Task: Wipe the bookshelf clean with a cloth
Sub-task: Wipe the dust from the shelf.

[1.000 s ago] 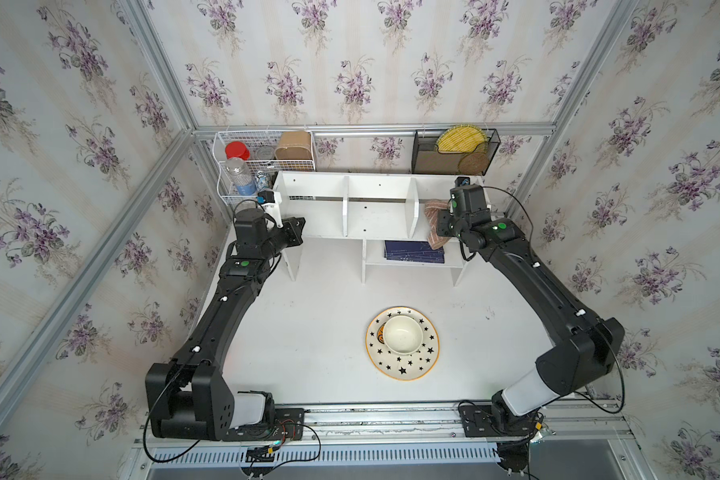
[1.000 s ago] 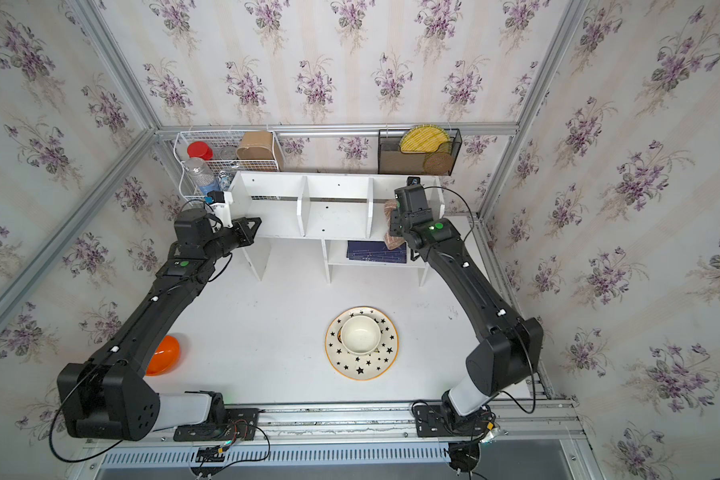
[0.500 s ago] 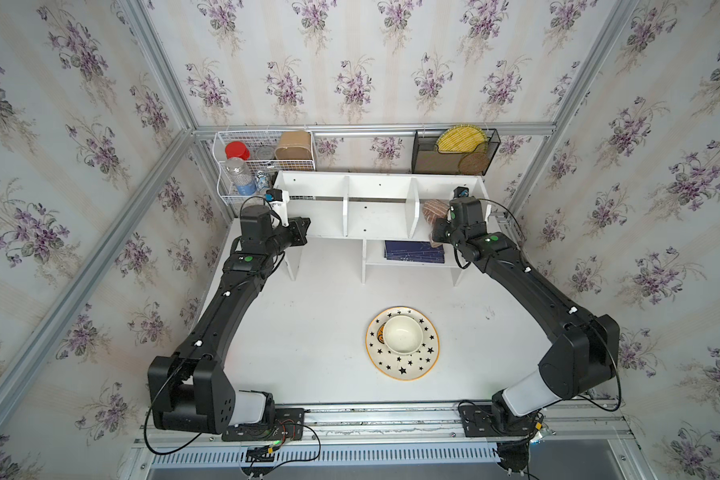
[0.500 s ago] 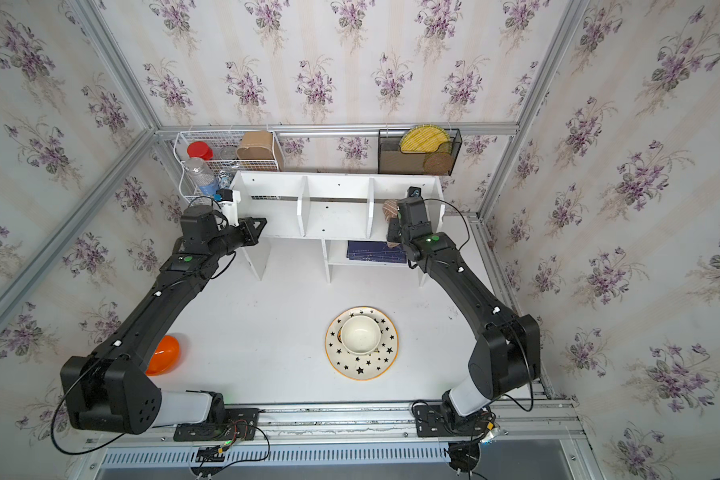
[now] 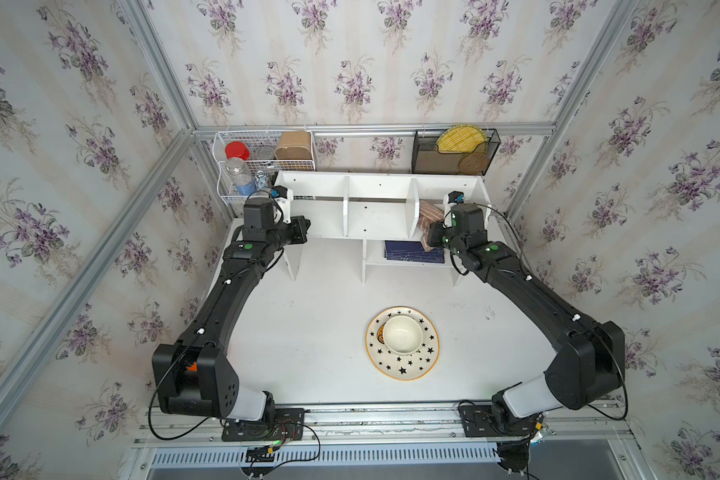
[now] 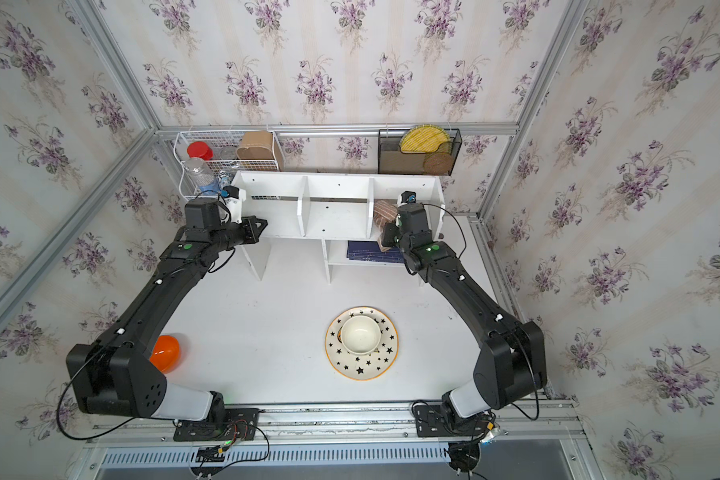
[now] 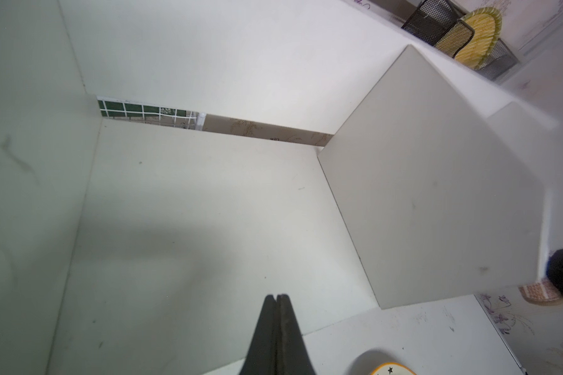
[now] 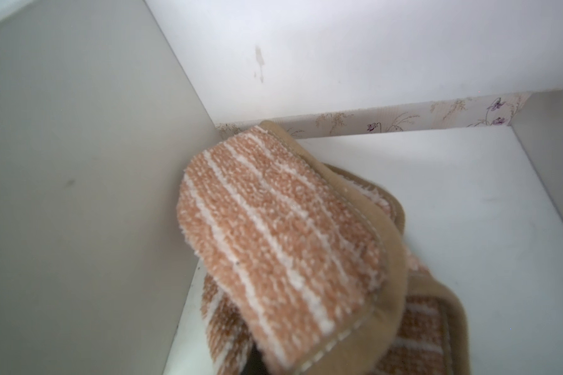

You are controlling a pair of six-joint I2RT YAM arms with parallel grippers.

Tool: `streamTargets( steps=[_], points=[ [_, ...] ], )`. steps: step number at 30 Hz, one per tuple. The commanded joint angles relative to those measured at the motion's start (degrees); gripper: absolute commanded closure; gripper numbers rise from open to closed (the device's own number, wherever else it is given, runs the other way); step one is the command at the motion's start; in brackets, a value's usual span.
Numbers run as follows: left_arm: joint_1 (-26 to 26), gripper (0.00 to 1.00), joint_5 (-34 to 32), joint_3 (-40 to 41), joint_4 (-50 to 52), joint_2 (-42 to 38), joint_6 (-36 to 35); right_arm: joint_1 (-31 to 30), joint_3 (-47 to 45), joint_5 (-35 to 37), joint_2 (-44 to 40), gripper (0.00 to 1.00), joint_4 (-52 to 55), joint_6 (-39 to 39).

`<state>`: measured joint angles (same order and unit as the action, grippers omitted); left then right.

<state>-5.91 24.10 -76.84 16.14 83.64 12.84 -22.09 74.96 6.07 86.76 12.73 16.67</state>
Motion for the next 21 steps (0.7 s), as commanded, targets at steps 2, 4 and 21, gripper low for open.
streamTargets(
  steps=[2,4,21],
  points=[
    [0.46,0.67,1.0,0.35,0.58,-0.69,-0.04,-0.28,0.05,-0.11,1.16,1.0,3.79,0.26],
    [0.55,0.58,0.22,0.86,-0.06,-1.24,0.87,-0.97,0.18,-0.07,1.39,1.0,3.25,0.58],
    [0.64,0.5,-3.25,2.16,-2.22,-4.34,-0.03,-1.29,-3.12,-2.73,-0.23,1.0,1.47,1.45]
  ],
)
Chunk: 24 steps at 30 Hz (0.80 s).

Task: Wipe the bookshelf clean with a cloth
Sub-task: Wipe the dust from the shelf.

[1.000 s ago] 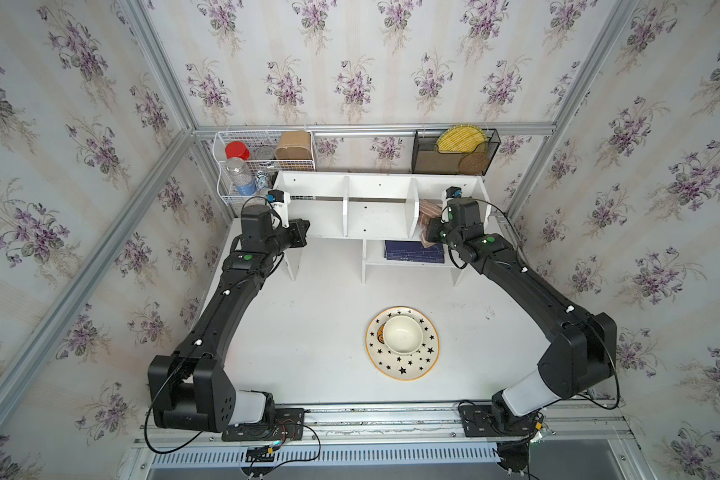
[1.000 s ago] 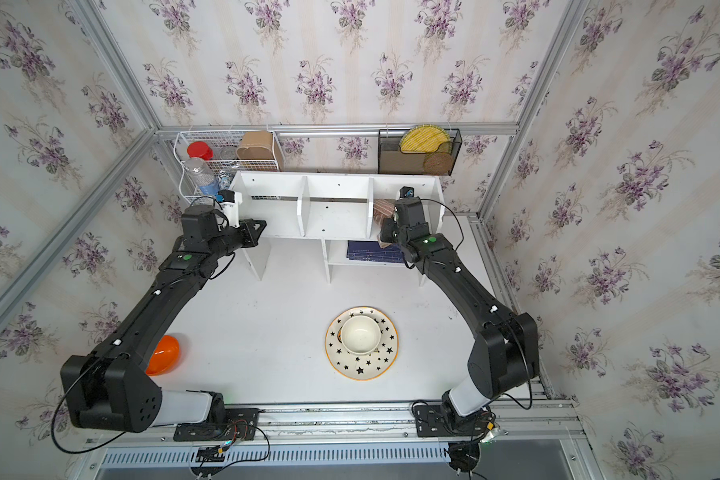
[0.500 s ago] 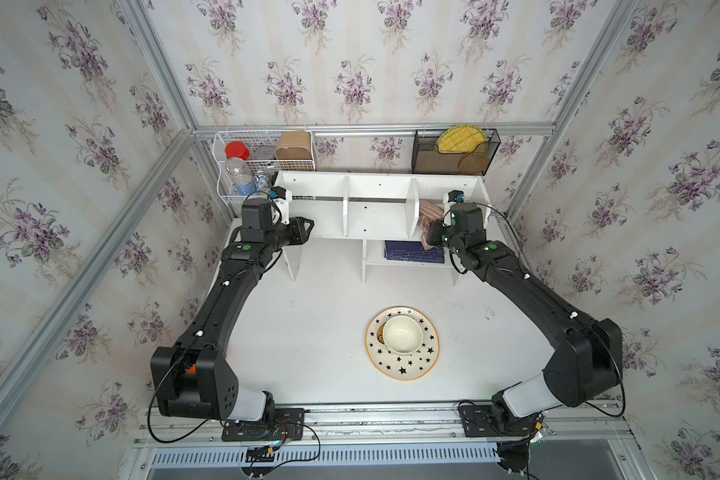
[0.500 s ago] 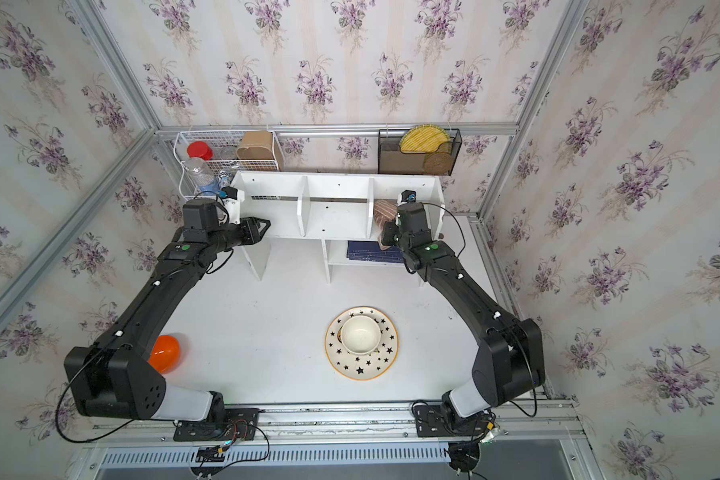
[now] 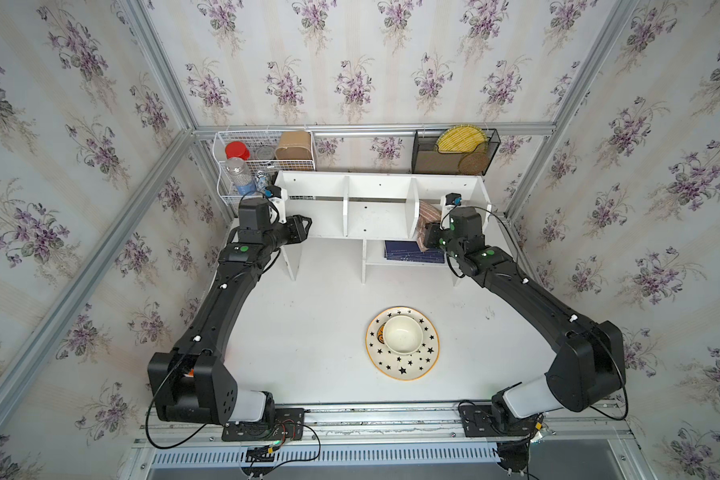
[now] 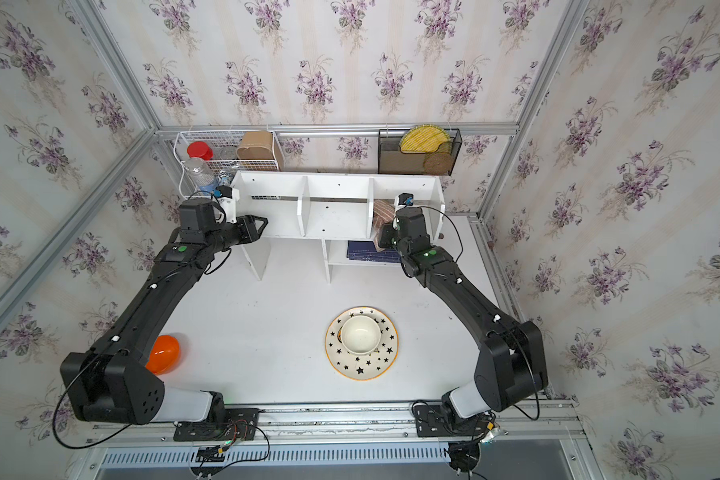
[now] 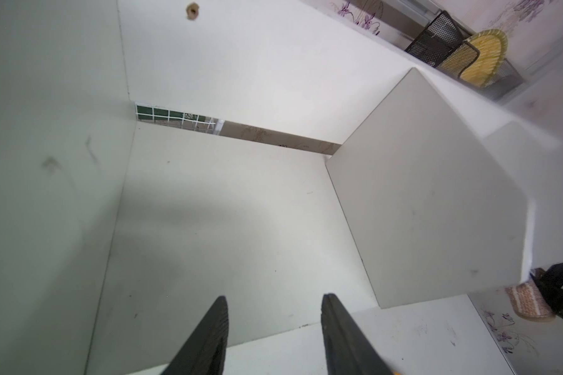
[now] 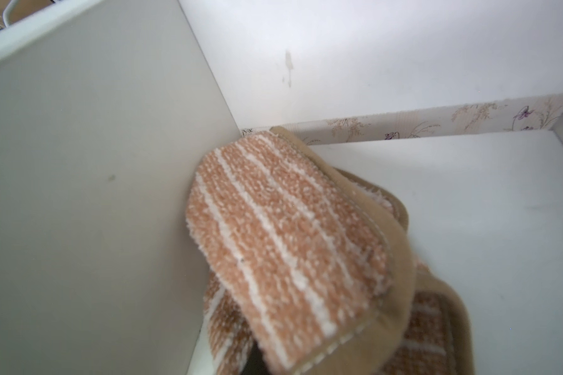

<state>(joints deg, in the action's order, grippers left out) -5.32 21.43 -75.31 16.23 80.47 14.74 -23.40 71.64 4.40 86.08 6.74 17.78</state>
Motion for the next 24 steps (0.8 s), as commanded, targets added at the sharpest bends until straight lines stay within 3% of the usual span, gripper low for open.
streamTargets(
  steps=[1,6,18,24],
  points=[
    [0.05,0.5,-0.6,0.91,-2.38,-1.33,-2.58,0.02,0.64,-0.71,0.71,1.0,7.67,0.22],
    [0.04,0.5,-1.87,2.56,-4.11,-1.83,-3.5,0.02,4.48,2.1,1.92,1.0,10.72,-0.13],
    [-0.12,0.57,0.62,6.66,-10.5,-2.94,1.0,-0.54,10.01,-4.09,4.91,1.0,13.5,5.39],
    [-0.24,0.59,0.47,8.3,-13.03,-4.36,1.3,-0.15,11.13,5.25,2.63,1.0,19.53,4.52]
  ],
)
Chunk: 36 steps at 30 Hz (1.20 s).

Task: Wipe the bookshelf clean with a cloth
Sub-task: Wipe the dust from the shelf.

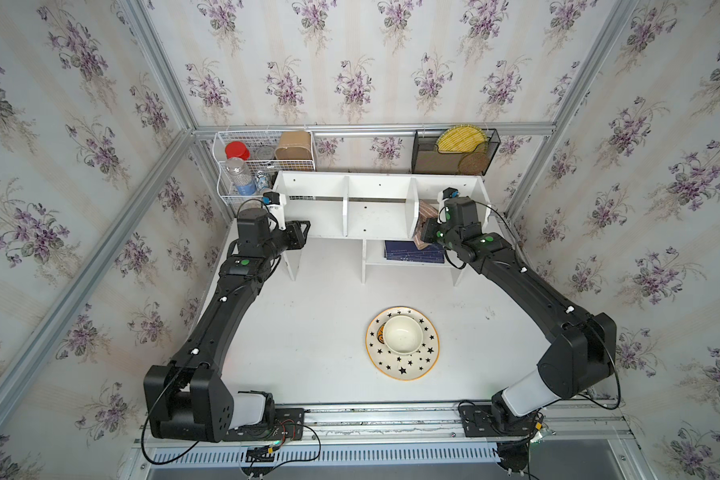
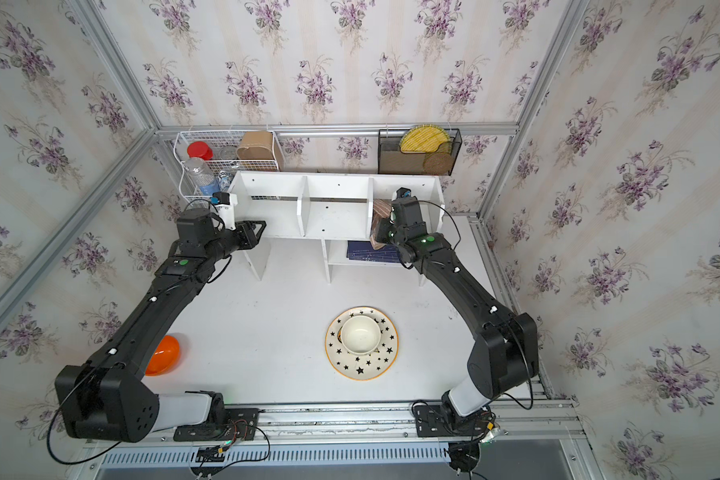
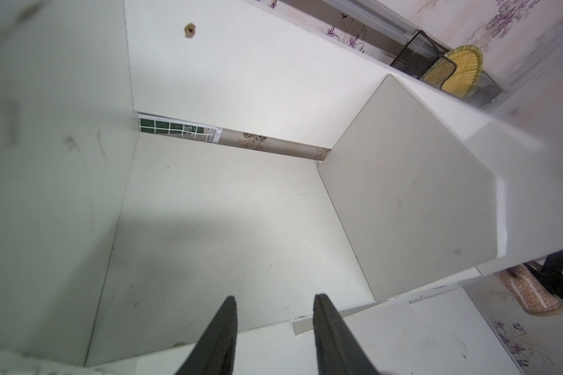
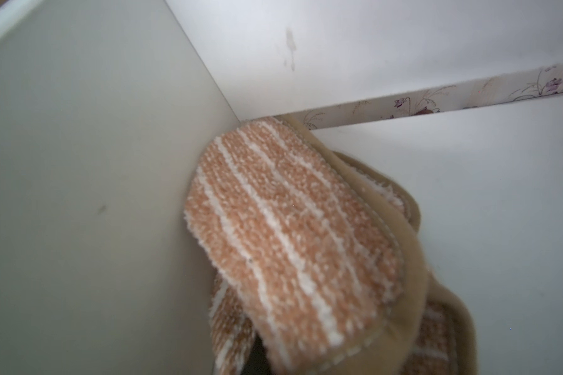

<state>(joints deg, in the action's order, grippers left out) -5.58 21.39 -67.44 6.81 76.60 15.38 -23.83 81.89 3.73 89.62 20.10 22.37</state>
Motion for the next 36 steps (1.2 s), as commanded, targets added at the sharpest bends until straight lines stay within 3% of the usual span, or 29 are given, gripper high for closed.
streamTargets(
  steps=[1,8,11,14,18,23,30,36],
  points=[
    [0.04,0.59,0.5,0.59,-3.78,-0.64,0.69,0.79,1.55,7.71,-1.0,1.0,7.2,-0.58],
    [0.08,0.59,-0.54,1.19,-3.68,-0.51,-0.78,6.23,6.59,12.05,0.64,1.0,11.04,-4.13],
    [0.25,0.58,-3.81,1.25,-2.67,-0.12,-0.56,6.19,9.61,9.51,3.29,1.0,11.41,-5.38],
    [0.95,0.61,-3.02,1.2,-2.91,0.38,0.4,5.06,11.0,4.72,4.73,1.0,9.9,-5.92],
    [1.18,0.68,-1.23,1.25,-3.63,0.66,0.97,1.81,12.24,3.53,6.27,1.0,9.57,-5.96],
    [2.08,0.65,-1.17,1.76,-4.27,0.7,1.78,1.82,8.64,4.59,4.75,1.0,8.5,-4.54],
    [6.53,0.53,5.89,2.59,-8.06,0.89,6.2,5.73,6.19,8.43,2.48,1.0,10.79,-5.72],
    [7.87,0.58,14.05,3.39,-13.91,2.13,9.13,6.21,9.07,8.74,3.34,1.0,11.63,-7.23]
  ],
)
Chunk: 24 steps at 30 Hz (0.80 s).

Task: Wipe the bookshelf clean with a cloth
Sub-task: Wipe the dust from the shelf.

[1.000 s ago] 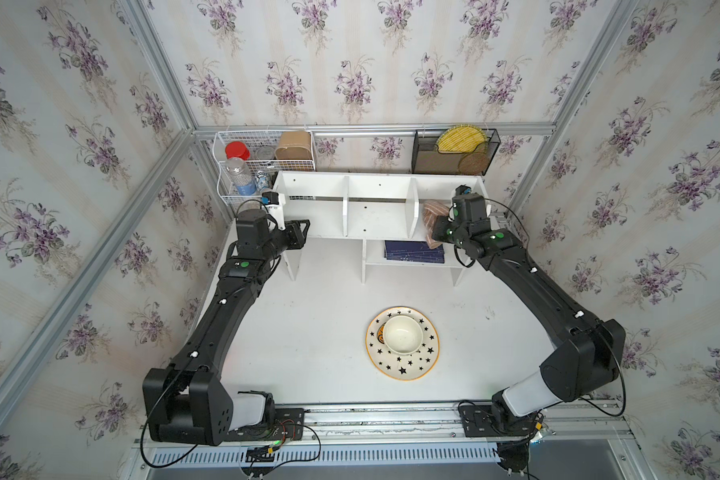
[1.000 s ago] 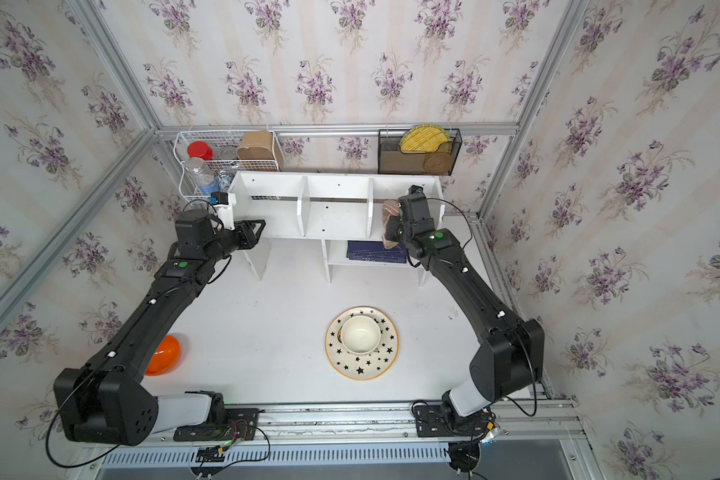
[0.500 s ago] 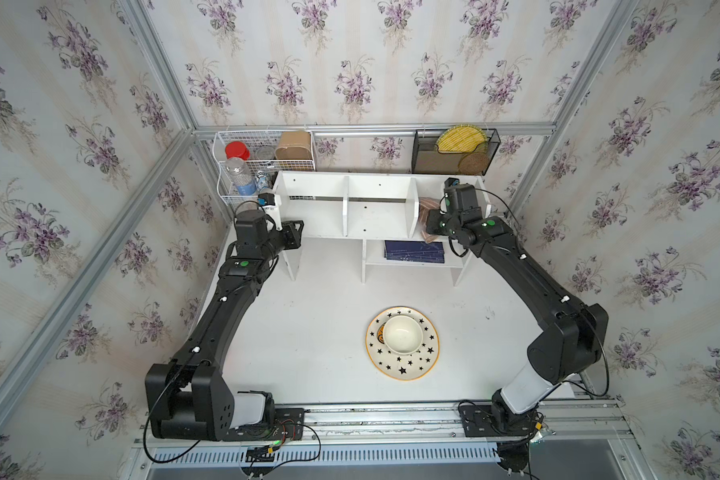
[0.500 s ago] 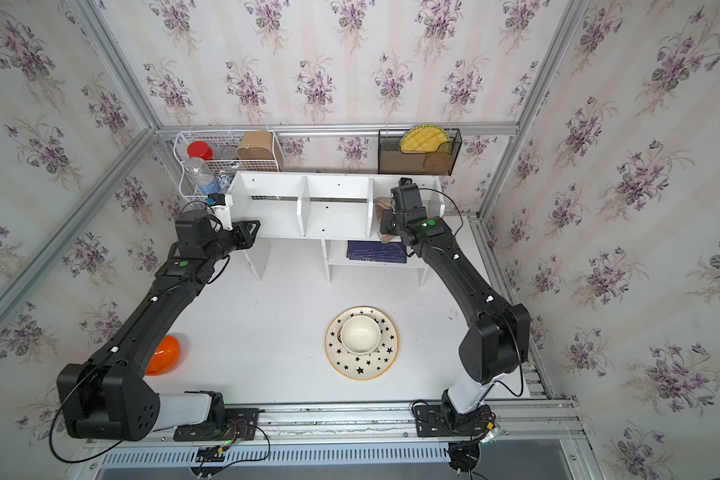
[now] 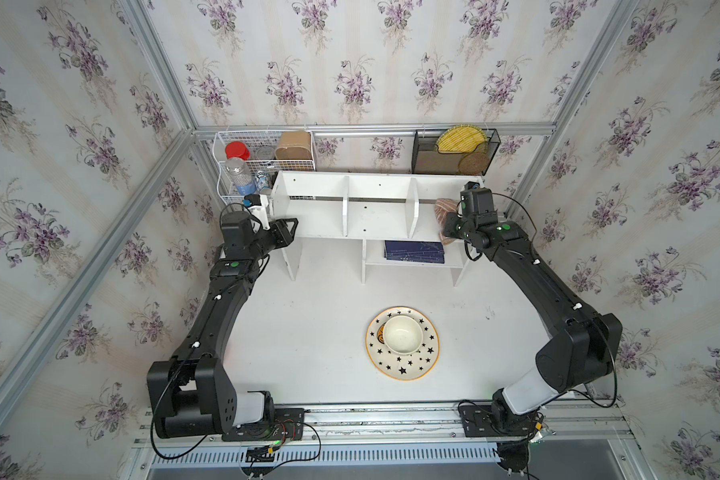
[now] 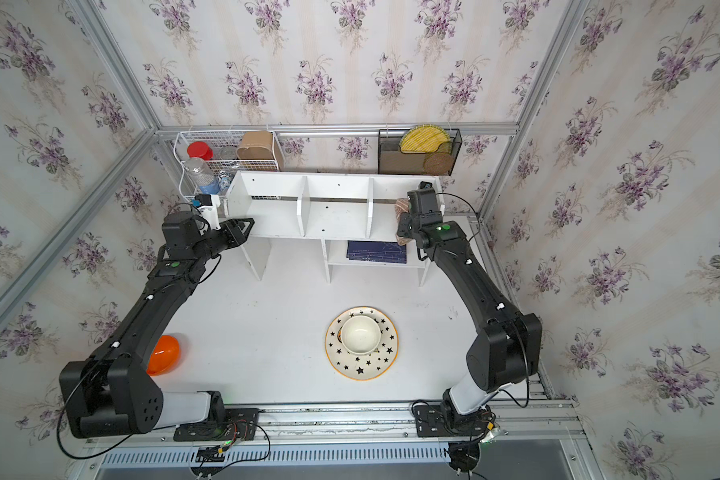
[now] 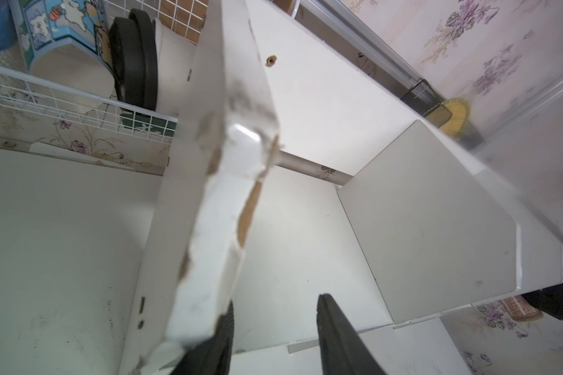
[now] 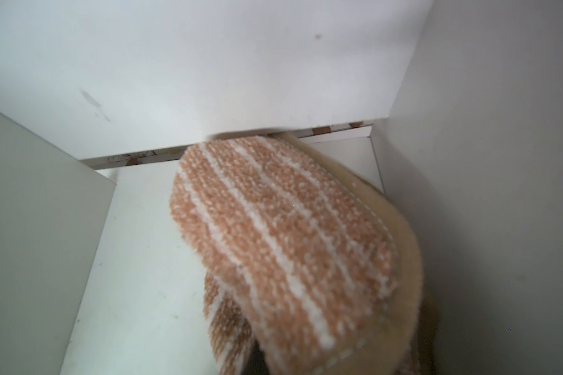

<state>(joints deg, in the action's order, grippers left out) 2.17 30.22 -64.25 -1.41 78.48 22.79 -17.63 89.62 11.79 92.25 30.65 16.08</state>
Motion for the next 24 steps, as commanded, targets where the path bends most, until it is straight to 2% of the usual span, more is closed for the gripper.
streamTargets(
  steps=[1,4,10,12,16,21,24],
  points=[
    [0.11,0.6,5.87,0.37,-6.31,0.27,2.04,-0.1,1.93,0.07,1.32,1.0,1.14,-0.92],
    [0.04,0.65,6.59,0.6,-7.41,0.19,2.58,-0.39,3.58,-2.38,3.07,1.0,0.52,-0.66],
    [-0.38,0.76,7.24,0.97,-8.23,0.1,2.52,-3.95,6.87,-2.7,5.04,1.0,0.53,-0.07],
    [-0.79,0.81,6.98,1.11,-8.39,-0.01,2.45,-5.04,6.13,-2.9,4.9,1.0,0.3,0.28],
    [-1.65,0.84,6.0,0.93,-7.31,-0.29,1.45,-5.84,2.32,-0.11,3.54,1.0,0.01,2.03],
    [-2.54,0.91,4.54,0.55,-5.98,-0.22,0.97,-4.52,-2.72,2.93,-0.44,1.0,-1.01,2.81],
    [-2.95,0.94,4.33,0.29,-5.55,0.09,1.08,-2.93,-2.65,3.81,-1.81,1.0,-0.25,2.61]
  ],
)
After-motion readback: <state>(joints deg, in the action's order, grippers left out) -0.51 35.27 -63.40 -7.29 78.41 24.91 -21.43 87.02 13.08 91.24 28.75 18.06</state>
